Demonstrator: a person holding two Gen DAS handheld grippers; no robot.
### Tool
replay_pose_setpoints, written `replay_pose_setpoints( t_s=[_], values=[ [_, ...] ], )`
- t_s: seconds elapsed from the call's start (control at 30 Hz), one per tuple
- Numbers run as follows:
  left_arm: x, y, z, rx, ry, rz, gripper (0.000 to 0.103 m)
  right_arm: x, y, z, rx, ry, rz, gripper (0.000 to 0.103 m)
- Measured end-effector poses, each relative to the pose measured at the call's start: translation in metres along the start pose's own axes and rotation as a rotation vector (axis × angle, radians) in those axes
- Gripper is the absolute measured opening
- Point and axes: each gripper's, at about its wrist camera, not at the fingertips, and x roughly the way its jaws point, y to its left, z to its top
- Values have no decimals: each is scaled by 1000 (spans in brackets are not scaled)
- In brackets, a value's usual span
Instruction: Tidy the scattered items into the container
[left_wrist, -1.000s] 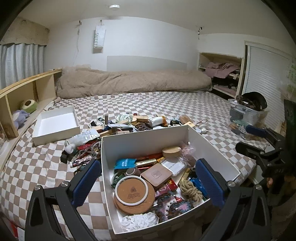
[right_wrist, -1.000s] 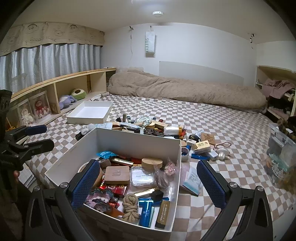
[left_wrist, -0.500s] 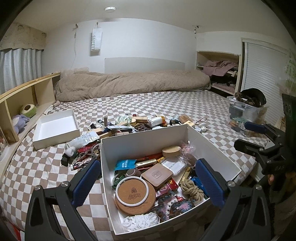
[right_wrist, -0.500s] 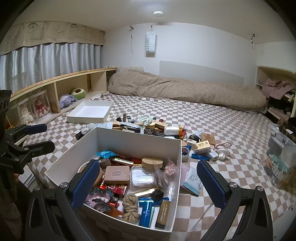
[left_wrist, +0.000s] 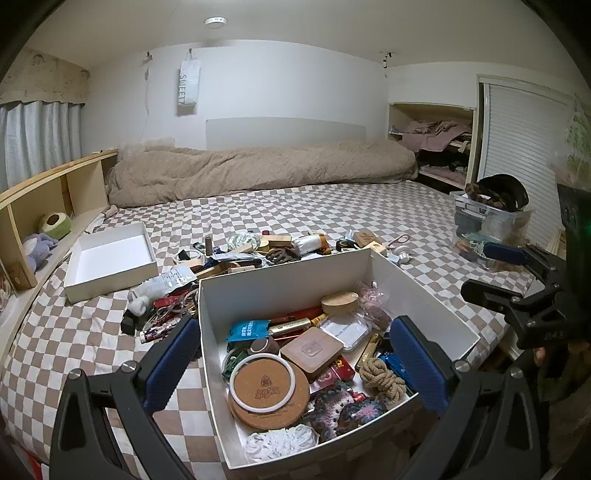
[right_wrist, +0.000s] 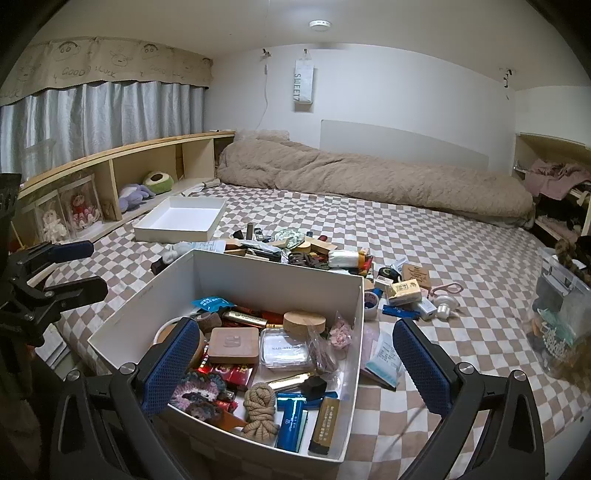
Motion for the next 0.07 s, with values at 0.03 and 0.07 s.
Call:
replay_pose_setpoints(
  t_s=[0.03,0.07],
  values=[
    [0,0,0,1,-1,1,103,0,0,0,-1,-1,0,103],
    [0,0,0,2,-1,3,103,-1,0,0,-2,-2,0,103]
  ],
)
